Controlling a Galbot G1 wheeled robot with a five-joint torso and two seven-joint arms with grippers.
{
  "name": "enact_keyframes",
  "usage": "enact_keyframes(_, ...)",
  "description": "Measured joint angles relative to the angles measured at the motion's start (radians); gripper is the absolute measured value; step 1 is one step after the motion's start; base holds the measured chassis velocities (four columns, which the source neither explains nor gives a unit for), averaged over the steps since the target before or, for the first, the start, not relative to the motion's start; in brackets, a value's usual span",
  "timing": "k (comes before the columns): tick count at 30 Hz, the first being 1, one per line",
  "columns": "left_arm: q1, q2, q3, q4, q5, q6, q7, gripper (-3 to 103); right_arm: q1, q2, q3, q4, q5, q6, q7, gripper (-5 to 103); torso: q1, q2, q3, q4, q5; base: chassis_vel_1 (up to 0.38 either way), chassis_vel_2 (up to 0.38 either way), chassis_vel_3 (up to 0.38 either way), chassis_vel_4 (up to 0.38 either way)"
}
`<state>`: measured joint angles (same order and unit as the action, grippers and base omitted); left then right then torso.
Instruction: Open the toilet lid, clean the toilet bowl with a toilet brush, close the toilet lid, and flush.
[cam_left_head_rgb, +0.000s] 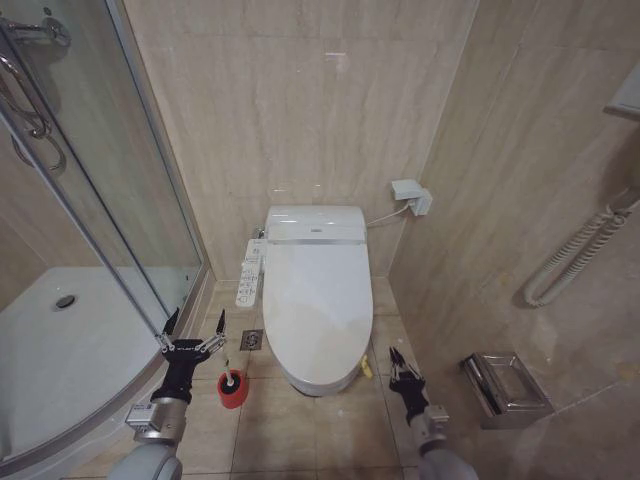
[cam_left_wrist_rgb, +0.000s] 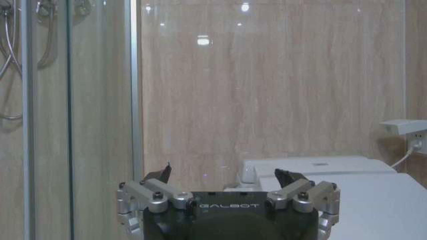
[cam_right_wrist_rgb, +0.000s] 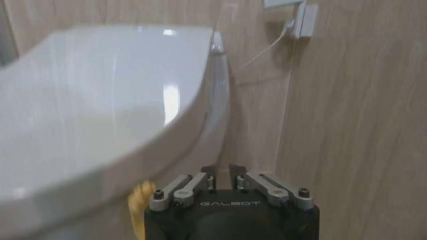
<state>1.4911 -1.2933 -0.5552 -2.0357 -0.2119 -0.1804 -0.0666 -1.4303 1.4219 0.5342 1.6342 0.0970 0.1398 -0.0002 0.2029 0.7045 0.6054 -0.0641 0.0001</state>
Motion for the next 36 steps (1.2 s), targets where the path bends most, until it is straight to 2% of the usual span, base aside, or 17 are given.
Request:
enact_keyframes(3, 0.000, 0.000, 0.000, 0.000, 0.000, 0.000, 0.000, 100, -0.015, -0.030, -0.004, -0.010, -0.014, 0.000, -0.001, 2, 0.000, 0.000, 0.000, 0.0000, -0.0001, 0.000, 0.000, 0.000, 0.000)
enact_keyframes(4, 0.000, 0.000, 0.000, 0.000, 0.000, 0.000, 0.000, 100, -0.020, -0.040, -0.008, -0.013, -0.017, 0.001, -0.002, 28, 0.000, 0.000, 0.000, -0.0001, 0.0000, 0.000, 0.000, 0.000, 0.000)
enact_keyframes(10, 0.000, 0.000, 0.000, 0.000, 0.000, 0.000, 0.000, 100, -0.037, -0.081, -0.051, -0.025, -0.042, 0.009, -0.021, 28, 0.000, 0.000, 0.000, 0.0000, 0.0000, 0.000, 0.000, 0.000, 0.000)
enact_keyframes(11, 0.000, 0.000, 0.000, 0.000, 0.000, 0.000, 0.000, 100, -0.037, -0.082, -0.059, -0.027, -0.045, 0.010, -0.022, 56, 0.000, 0.000, 0.000, 0.0001, 0.0000, 0.000, 0.000, 0.000, 0.000)
enact_keyframes(18, 0.000, 0.000, 0.000, 0.000, 0.000, 0.000, 0.000, 100, -0.033, -0.087, -0.092, -0.043, -0.058, 0.022, -0.036, 56, 0.000, 0.000, 0.000, 0.0001, 0.0000, 0.000, 0.000, 0.000, 0.000)
enact_keyframes(19, 0.000, 0.000, 0.000, 0.000, 0.000, 0.000, 0.000, 100, -0.034, -0.094, -0.102, -0.050, -0.061, 0.030, -0.044, 83, 0.000, 0.000, 0.000, 0.0001, 0.0000, 0.000, 0.000, 0.000, 0.000)
enact_keyframes(25, 0.000, 0.000, 0.000, 0.000, 0.000, 0.000, 0.000, 100, -0.035, -0.096, -0.119, -0.070, -0.070, 0.046, -0.057, 83, 0.000, 0.000, 0.000, 0.0001, -0.0001, 0.000, 0.000, 0.000, 0.000)
enact_keyframes(26, 0.000, 0.000, 0.000, 0.000, 0.000, 0.000, 0.000, 100, -0.032, -0.091, -0.123, -0.074, -0.071, 0.050, -0.058, 100, 0.000, 0.000, 0.000, 0.0000, -0.0002, 0.000, 0.000, 0.000, 0.000)
enact_keyframes(36, 0.000, 0.000, 0.000, 0.000, 0.000, 0.000, 0.000, 100, 0.007, -0.032, -0.146, -0.109, -0.091, 0.056, -0.057, 100, 0.000, 0.000, 0.000, 0.0000, -0.0003, 0.000, 0.000, 0.000, 0.000)
